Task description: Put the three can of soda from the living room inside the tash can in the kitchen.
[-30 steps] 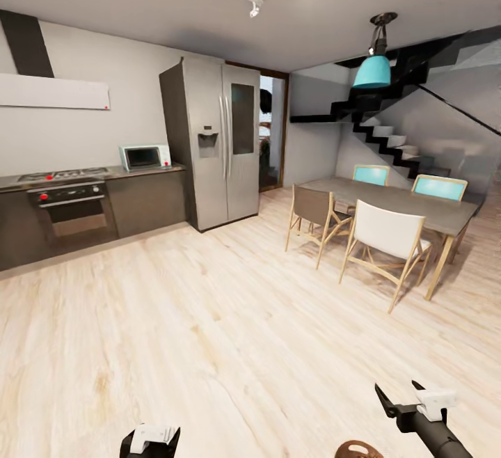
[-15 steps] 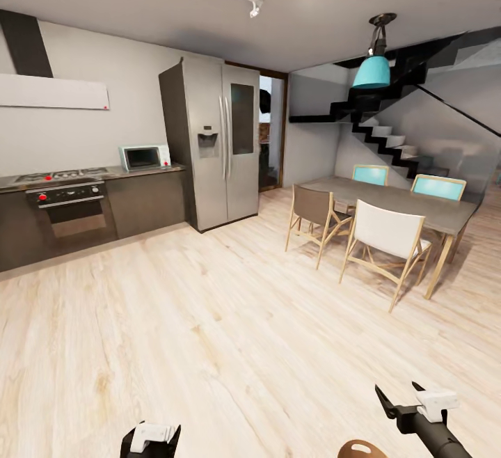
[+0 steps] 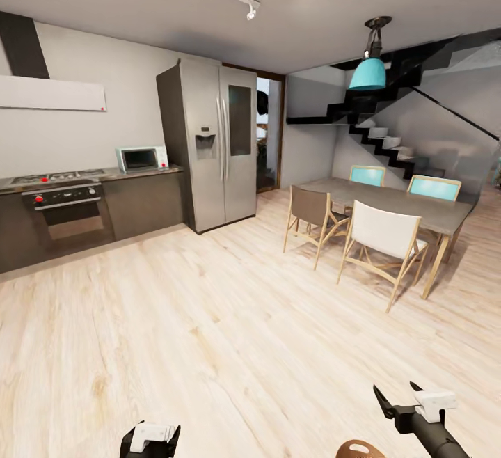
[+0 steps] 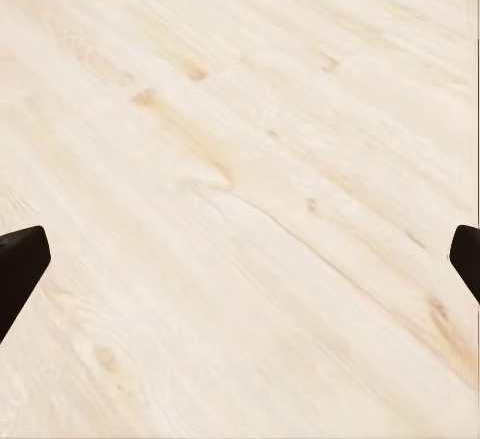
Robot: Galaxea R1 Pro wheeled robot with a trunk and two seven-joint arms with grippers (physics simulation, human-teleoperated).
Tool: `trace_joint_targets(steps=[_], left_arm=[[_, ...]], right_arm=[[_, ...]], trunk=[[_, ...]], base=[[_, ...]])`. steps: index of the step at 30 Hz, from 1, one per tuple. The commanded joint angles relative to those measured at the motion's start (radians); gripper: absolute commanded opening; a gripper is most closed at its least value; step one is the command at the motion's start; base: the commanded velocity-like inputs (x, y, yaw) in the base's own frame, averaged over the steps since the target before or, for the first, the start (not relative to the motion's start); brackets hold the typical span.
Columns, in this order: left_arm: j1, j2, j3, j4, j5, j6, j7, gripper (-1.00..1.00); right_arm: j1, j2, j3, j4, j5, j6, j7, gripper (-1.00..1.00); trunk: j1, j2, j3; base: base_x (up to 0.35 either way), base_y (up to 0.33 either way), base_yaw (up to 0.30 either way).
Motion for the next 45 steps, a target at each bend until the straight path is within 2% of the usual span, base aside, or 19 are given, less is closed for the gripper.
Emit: trace_joint_targets(steps=[1, 9, 24, 45], left_arm=[[0.0, 0.0, 0.0, 0.0, 0.0, 0.0, 0.0, 1.0], [0.0, 0.0, 0.001, 0.0, 0.0, 0.0, 0.001, 1.0], [0.0, 0.0, 0.001, 0.0, 0.0, 0.0, 0.001, 1.0], [0.0, 0.0, -0.002, 0.0, -0.011, 0.003, -0.007, 1.0]], right_arm=[[0.0, 0.0, 0.0, 0.0, 0.0, 0.0, 0.001, 1.0], [0.0, 0.001, -0.001, 0.0, -0.002, 0.0, 0.008, 1.0], [0.0, 0.001, -0.002, 0.0, -0.001, -0.001, 0.0, 1.0], [0.0, 0.001, -0.007, 0.001, -0.002, -0.001, -0.001, 1.0]], trunk=[[0.0, 0.0, 0.001], [0.0, 0.0, 0.008], [0.0, 0.0, 0.009], [0.0, 0.0, 0.022]], base=[[0.0, 0.0, -0.165], [0.0, 0.0, -0.175], [0.004, 0.003, -0.043], [0.238, 0.182, -0.229]])
